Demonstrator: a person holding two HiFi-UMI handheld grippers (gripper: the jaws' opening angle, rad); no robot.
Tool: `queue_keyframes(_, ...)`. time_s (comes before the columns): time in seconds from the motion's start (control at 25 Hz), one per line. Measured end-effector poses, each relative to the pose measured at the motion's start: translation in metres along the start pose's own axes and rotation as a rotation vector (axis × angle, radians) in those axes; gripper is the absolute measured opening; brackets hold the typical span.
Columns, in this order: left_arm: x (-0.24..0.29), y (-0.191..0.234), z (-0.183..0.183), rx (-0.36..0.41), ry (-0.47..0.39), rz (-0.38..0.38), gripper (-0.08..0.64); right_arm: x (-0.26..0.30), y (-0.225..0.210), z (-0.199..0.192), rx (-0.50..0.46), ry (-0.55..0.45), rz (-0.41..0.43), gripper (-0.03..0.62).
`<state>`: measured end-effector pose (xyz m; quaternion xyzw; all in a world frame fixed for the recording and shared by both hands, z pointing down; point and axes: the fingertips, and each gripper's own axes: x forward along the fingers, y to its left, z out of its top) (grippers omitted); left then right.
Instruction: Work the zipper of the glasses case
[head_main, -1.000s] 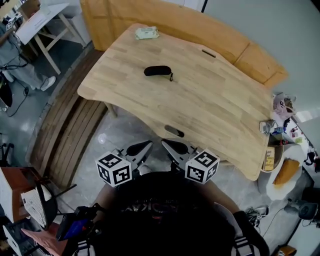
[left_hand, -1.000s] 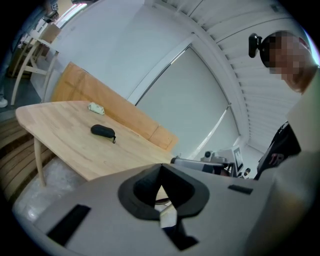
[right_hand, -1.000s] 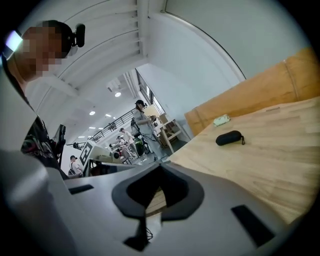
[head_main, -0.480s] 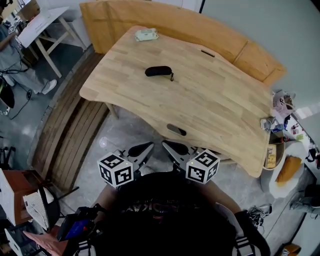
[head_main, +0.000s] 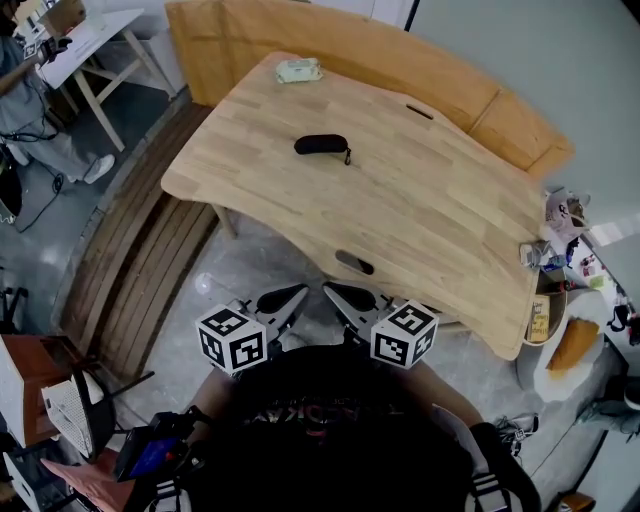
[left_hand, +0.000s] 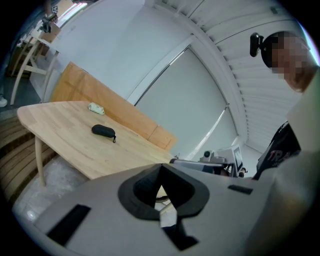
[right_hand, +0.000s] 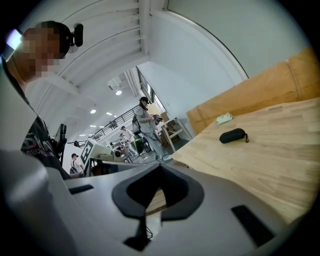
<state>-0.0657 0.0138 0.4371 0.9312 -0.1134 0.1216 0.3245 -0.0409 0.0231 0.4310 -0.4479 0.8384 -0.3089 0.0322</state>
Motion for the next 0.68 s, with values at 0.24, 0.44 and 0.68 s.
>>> queue_keyframes(0.24,0.0003,0.0001,0.0007,0.003,-0.003,0.001,0.012,-0.0009,-0.0001,0.0009,-0.006,-0.003,-0.005,0.014)
queue_keyframes(0.44,0.0025,0.0005,0.0016,0.001,-0.001,0.000,0.012,-0.0013,-0.0020,0.0014,-0.003,-0.004,-0.007,0.014)
queue_keyframes(0.68,0.0031,0.0024,0.0013,-0.002,-0.002,0.002,0.012,-0.0002,-0.0030,0.0011,-0.004,-0.004,-0.008,0.014)
